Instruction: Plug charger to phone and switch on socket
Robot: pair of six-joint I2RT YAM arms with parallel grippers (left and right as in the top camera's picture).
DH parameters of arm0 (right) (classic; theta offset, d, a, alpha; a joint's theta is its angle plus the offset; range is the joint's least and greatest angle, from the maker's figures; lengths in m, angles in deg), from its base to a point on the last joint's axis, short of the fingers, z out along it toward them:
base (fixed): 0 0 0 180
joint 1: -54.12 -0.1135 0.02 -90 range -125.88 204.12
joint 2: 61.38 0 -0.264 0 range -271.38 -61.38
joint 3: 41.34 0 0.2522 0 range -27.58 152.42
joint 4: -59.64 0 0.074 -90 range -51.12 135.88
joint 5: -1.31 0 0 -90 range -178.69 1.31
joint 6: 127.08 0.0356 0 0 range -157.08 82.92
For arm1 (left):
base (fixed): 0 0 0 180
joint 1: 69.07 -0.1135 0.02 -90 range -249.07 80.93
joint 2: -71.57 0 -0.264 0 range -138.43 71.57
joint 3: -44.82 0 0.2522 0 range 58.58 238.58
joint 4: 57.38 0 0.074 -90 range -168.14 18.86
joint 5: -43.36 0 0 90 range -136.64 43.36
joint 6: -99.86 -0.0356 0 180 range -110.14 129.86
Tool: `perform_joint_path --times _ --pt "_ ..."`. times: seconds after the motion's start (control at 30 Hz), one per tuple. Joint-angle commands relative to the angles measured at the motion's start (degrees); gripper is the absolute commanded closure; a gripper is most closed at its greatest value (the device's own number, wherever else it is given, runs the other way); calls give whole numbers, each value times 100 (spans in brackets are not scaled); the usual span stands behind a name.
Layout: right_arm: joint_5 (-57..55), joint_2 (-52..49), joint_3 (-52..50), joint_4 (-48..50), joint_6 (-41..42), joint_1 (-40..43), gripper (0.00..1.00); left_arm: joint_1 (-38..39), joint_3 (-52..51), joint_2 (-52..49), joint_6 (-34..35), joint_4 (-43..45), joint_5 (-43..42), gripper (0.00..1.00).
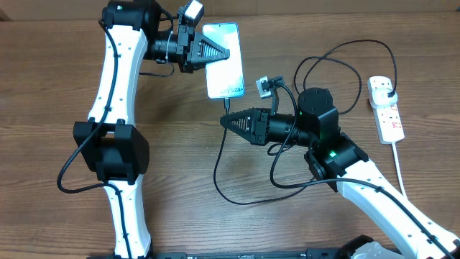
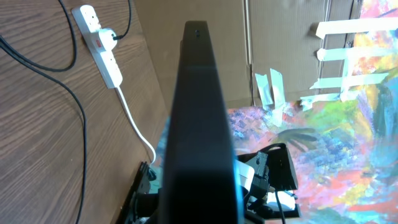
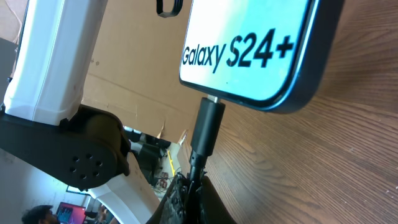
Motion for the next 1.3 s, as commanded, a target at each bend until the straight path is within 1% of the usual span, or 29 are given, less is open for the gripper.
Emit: perform_joint_path --times 0.0,0.3,0.63,0.87,1.27 --pt "-363 -17 -20 79 20 101 96 118 118 227 157 -52 -138 96" --pt "-358 -22 -20 81 22 278 96 120 118 227 157 -52 -136 96" --pt "-407 -28 -20 83 20 282 96 208 118 227 153 -52 -129 96" --pt "-407 -26 -20 98 17 286 96 278 118 227 155 -52 136 96" --pt "-404 -26 -20 101 20 466 96 280 118 227 151 -52 149 96"
